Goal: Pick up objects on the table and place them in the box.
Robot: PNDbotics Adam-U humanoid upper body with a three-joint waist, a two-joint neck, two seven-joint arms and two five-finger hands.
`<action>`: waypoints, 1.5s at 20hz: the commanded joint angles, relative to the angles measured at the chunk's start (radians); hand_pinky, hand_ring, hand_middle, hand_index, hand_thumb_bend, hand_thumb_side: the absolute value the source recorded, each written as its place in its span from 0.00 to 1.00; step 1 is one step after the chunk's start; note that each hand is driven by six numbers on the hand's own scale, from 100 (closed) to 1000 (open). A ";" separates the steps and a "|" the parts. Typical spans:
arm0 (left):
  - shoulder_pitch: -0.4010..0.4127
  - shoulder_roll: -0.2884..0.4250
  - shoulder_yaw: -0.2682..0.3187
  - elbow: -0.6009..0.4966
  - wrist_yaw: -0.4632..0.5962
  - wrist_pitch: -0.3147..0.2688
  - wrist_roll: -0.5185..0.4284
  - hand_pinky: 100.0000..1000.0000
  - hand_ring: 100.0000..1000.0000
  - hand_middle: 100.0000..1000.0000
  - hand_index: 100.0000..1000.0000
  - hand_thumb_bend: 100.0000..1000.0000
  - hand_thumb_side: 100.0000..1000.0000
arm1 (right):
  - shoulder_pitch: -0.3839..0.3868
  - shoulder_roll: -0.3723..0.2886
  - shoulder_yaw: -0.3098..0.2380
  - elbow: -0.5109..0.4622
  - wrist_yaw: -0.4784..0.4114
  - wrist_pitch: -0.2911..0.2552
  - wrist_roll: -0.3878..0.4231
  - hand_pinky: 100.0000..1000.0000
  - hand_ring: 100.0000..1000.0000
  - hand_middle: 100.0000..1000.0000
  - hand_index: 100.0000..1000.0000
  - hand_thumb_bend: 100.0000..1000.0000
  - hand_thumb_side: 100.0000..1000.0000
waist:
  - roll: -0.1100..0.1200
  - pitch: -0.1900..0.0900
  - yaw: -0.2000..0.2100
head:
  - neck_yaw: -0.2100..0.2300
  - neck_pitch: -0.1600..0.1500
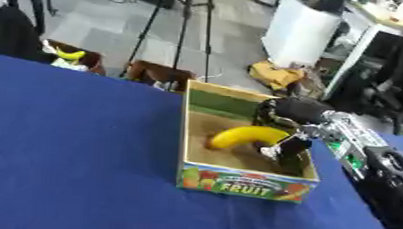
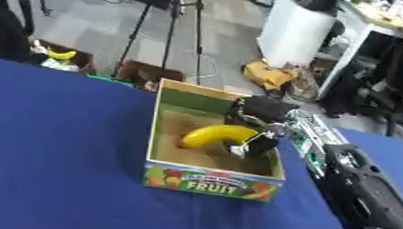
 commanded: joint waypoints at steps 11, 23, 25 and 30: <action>-0.013 0.005 0.010 -0.019 -0.004 0.007 -0.003 0.35 0.33 0.40 0.58 0.00 1.00 | -0.012 -0.045 -0.014 -0.044 -0.002 -0.023 -0.075 0.71 0.90 0.72 0.80 0.00 0.66 | -0.004 -0.028 -0.008 | -0.002 0.002; -0.003 0.008 0.021 -0.019 -0.006 0.011 0.010 0.35 0.33 0.40 0.58 0.00 1.00 | -0.010 -0.037 -0.076 -0.103 -0.101 0.021 -0.223 0.74 0.78 0.70 0.77 0.00 0.60 | 0.008 -0.043 -0.035 | 0.018 0.031; 0.001 0.009 0.023 -0.019 -0.005 0.012 0.014 0.35 0.33 0.40 0.58 0.00 1.00 | -0.008 -0.031 -0.097 -0.130 -0.130 0.048 -0.253 0.74 0.75 0.70 0.77 0.00 0.65 | 0.014 -0.048 -0.041 | 0.019 0.035; 0.013 0.011 0.028 -0.019 -0.002 0.010 0.027 0.35 0.33 0.40 0.58 0.00 1.00 | 0.003 -0.002 -0.143 -0.234 -0.206 0.111 -0.328 0.75 0.70 0.68 0.76 0.00 0.86 | 0.035 -0.060 -0.057 | 0.022 0.045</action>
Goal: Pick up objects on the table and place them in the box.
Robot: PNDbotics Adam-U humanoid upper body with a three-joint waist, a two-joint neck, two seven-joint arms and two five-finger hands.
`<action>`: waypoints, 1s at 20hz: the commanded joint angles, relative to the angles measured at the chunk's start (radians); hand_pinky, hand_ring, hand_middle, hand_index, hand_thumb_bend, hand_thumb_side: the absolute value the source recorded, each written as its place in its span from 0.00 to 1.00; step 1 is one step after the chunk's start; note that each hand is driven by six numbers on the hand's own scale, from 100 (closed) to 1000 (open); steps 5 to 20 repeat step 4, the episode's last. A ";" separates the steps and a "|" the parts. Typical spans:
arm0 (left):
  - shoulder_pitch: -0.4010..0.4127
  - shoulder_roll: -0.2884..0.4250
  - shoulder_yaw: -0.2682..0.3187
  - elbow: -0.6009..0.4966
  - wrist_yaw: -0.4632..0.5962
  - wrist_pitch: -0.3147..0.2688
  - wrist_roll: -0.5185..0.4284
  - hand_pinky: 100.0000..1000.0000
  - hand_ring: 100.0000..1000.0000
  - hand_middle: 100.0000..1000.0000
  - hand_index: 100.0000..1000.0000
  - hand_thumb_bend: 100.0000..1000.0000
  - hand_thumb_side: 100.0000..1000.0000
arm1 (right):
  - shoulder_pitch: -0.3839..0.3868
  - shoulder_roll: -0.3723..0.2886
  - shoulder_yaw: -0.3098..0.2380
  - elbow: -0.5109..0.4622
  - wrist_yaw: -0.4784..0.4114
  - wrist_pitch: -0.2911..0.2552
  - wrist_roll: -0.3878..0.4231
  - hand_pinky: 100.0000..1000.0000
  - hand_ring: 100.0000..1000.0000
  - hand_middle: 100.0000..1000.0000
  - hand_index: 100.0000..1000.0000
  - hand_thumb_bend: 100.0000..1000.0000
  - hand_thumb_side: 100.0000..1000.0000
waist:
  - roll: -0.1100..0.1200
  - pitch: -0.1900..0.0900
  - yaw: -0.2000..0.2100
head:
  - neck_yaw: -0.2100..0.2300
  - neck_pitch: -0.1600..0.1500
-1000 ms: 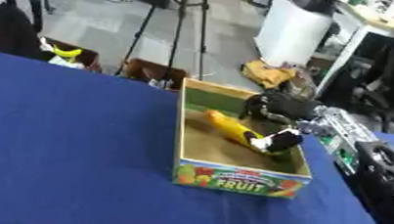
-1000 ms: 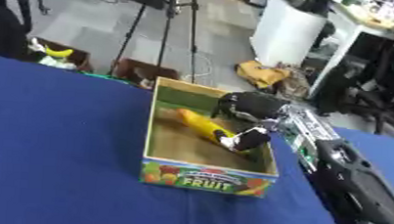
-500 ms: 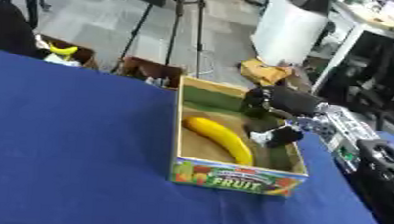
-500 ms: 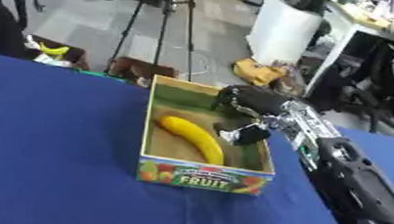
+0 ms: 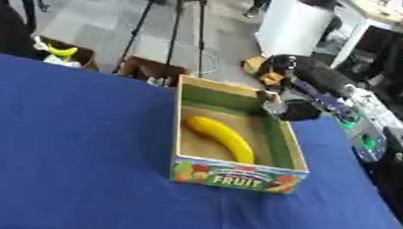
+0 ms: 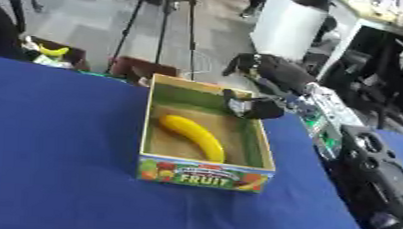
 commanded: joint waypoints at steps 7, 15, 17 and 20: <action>0.009 0.012 0.013 -0.019 0.001 -0.003 0.018 0.35 0.34 0.40 0.59 0.00 1.00 | 0.027 0.008 -0.059 -0.156 -0.097 0.066 -0.094 0.75 0.69 0.67 0.75 0.00 0.88 | 0.030 -0.040 -0.020 | 0.035 0.029; 0.009 0.012 0.013 -0.019 0.001 -0.003 0.018 0.35 0.34 0.40 0.59 0.00 1.00 | 0.027 0.008 -0.059 -0.156 -0.097 0.066 -0.094 0.75 0.69 0.67 0.75 0.00 0.88 | 0.030 -0.040 -0.020 | 0.035 0.029; 0.009 0.012 0.013 -0.019 0.001 -0.003 0.018 0.35 0.34 0.40 0.59 0.00 1.00 | 0.027 0.008 -0.059 -0.156 -0.097 0.066 -0.094 0.75 0.69 0.67 0.75 0.00 0.88 | 0.030 -0.040 -0.020 | 0.035 0.029; 0.009 0.012 0.013 -0.019 0.001 -0.003 0.018 0.35 0.34 0.40 0.59 0.00 1.00 | 0.027 0.008 -0.059 -0.156 -0.097 0.066 -0.094 0.75 0.69 0.67 0.75 0.00 0.88 | 0.030 -0.040 -0.020 | 0.035 0.029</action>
